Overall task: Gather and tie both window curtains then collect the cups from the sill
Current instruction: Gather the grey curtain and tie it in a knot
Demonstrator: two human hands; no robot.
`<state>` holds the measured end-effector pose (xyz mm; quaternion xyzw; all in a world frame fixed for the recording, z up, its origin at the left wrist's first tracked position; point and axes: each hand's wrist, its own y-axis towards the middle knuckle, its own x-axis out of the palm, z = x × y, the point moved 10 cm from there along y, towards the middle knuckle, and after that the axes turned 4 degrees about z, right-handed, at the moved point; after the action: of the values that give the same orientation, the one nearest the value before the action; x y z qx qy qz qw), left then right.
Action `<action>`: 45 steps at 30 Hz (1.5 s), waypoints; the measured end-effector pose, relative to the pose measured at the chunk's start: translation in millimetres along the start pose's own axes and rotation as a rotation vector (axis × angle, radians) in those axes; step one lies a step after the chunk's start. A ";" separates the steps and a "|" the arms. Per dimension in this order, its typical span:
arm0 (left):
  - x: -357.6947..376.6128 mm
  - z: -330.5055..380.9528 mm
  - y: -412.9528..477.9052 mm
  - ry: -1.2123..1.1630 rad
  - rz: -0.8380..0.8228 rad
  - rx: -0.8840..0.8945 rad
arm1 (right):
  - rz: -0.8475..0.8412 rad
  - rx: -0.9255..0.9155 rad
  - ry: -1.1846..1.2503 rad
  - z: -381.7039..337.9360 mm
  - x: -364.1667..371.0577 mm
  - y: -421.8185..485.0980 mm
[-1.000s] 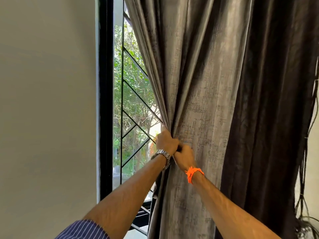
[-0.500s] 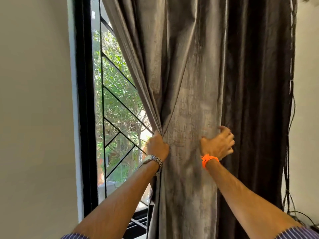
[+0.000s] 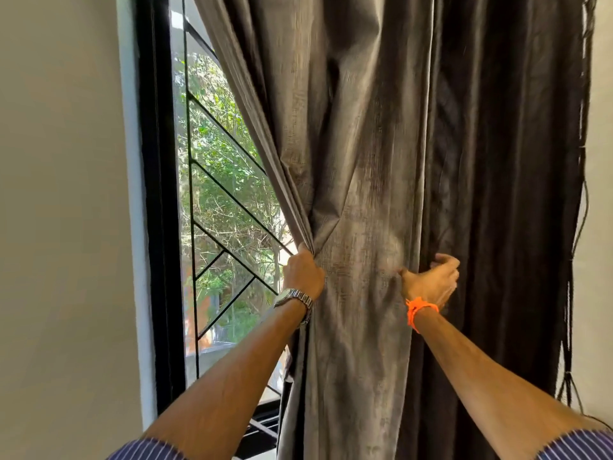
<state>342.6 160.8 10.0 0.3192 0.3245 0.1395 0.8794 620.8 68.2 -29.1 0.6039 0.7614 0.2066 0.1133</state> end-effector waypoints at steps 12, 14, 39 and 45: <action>-28.7 -36.8 -3.3 0.159 0.039 -0.037 | -0.206 -0.063 0.015 3.2 46.4 -25.1; -32.3 -38.5 -4.3 0.170 0.033 -0.028 | -0.283 0.030 0.046 10.9 58.2 -30.4; -51.6 -38.8 -49.4 -0.286 -0.217 -0.090 | -0.797 0.009 0.253 -81.5 101.4 -200.0; -51.3 -29.2 -70.8 -0.783 -0.398 -0.196 | -1.013 0.118 0.437 -91.1 107.8 -237.7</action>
<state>287.5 97.6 -28.5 0.1945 0.0079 -0.1337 0.9717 348.4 112.1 -47.1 0.1106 0.9727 0.2038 0.0039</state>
